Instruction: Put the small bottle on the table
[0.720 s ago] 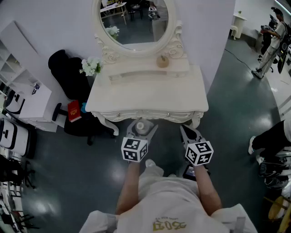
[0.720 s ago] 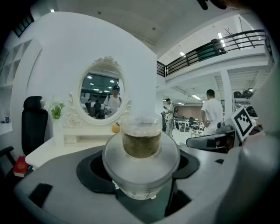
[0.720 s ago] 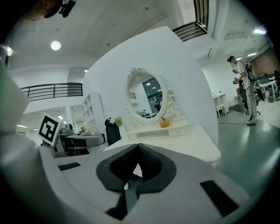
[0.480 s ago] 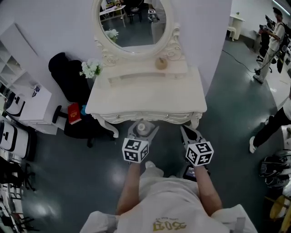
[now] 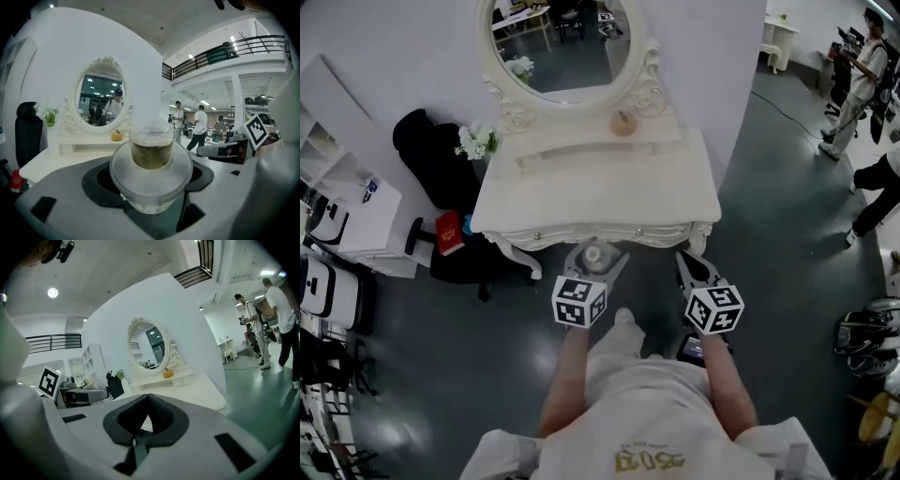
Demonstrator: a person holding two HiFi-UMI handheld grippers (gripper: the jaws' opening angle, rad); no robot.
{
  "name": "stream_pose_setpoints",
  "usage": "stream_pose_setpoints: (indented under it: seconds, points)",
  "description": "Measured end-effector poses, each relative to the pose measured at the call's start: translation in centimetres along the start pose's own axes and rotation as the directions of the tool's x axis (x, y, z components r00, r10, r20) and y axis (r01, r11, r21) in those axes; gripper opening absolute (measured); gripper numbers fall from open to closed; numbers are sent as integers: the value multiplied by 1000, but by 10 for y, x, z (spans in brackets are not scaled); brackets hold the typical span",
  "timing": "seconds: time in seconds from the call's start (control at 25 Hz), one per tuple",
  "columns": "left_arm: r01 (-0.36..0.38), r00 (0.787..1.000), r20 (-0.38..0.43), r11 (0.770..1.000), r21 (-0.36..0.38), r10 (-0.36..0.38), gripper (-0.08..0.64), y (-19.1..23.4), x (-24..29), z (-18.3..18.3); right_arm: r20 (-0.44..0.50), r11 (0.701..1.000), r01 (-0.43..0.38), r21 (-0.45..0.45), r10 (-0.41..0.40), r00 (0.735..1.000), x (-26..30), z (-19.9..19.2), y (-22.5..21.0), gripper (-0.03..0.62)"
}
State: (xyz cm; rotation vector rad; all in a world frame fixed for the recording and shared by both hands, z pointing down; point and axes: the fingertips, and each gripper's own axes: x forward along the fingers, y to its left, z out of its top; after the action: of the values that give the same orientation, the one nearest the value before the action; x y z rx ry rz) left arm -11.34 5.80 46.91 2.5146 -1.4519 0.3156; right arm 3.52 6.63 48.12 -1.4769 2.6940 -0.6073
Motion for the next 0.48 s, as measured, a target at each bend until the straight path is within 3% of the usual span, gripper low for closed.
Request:
stream_pose_setpoints:
  seconds: [0.48]
  points:
    - [105,993,-47,994,-26,-106,345,23,128,-6,-47,996,86,-12,-86,995,66,5,-88,12]
